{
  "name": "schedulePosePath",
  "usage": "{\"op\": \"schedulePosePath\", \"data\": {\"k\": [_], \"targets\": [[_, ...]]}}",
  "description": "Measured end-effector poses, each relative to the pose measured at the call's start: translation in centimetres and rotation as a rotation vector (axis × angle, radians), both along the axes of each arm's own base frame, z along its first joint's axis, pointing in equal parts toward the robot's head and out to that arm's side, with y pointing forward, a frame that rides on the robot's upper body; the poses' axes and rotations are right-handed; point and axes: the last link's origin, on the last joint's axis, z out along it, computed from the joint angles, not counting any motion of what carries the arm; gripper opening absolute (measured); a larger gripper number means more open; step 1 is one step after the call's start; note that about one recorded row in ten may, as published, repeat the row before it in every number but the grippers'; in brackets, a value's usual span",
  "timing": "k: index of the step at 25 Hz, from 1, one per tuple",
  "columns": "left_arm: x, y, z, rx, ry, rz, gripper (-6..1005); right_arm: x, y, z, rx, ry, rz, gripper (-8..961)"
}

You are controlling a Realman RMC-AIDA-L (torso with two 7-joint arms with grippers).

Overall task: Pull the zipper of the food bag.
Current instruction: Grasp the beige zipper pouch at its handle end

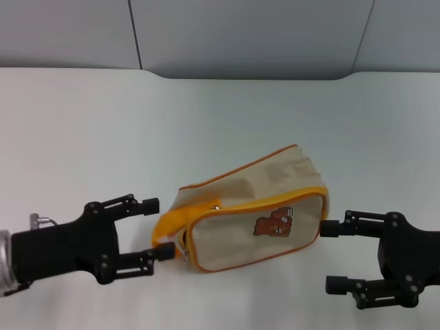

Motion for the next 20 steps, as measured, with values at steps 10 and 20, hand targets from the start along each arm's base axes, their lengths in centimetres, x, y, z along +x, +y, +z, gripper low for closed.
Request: {"op": "schedulePosePath", "data": {"k": [10, 20], "targets": [[-0.1, 0.4, -2.9, 0.046, 0.050, 0.032, 809, 0.0, 0.1, 0.0, 0.001, -0.001, -0.006, 787], [0.2, 0.6, -5.0, 0.057, 0.061, 0.031, 809, 0.0, 0.1, 0.0, 0.002, -0.001, -0.008, 787]]}}
